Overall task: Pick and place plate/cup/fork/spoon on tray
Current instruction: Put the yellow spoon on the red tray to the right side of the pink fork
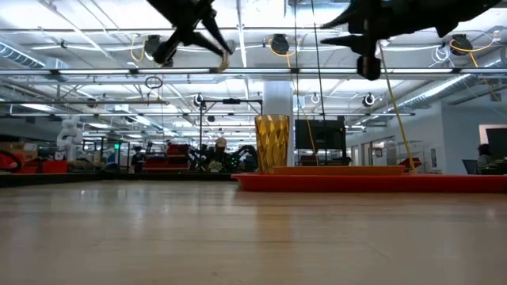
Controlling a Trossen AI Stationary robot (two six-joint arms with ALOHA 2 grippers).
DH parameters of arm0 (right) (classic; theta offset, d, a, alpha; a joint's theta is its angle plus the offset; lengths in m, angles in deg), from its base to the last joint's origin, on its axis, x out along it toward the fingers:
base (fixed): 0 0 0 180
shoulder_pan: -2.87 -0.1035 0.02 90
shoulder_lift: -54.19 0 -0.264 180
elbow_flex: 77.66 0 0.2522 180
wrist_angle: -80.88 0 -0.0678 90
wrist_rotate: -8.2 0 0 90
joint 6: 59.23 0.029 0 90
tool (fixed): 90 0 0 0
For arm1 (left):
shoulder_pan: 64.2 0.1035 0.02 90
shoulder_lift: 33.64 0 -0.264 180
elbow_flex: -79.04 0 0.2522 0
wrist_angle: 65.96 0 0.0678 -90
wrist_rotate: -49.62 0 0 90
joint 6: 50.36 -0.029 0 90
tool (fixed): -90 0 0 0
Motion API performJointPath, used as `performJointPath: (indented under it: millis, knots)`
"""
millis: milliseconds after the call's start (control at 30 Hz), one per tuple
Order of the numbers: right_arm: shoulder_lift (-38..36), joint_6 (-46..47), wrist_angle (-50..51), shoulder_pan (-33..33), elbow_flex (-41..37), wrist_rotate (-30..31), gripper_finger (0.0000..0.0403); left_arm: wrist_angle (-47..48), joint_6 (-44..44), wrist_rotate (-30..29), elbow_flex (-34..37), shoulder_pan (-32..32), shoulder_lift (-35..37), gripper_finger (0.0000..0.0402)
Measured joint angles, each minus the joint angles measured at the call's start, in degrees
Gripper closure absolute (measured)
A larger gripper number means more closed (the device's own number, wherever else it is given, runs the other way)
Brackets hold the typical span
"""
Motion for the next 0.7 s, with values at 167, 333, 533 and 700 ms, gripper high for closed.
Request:
performJointPath:
  millis: [167, 333, 533, 700]
  knots:
    - [7.64, 0.31, -12.45, -2.40, 0.04, -0.15, 0.0246, -5.60, -4.82, -0.11, -0.28, 2.75, 0.00, 0.0376]
    - [13.20, -1.84, -12.56, -3.59, 3.83, -1.58, 0.0186, -11.11, -8.17, -0.10, -0.28, 4.30, 0.00, 0.0376]
    - [18.98, -15.17, -12.41, -4.72, 11.89, 2.63, 0.0141, -17.46, -11.64, -0.12, -0.28, 4.71, 0.00, 0.0376]
    - [22.48, -25.87, -7.17, -5.01, 18.09, 9.23, 0.0131, -22.84, -13.50, -0.12, -0.28, 4.71, 0.00, 0.0376]
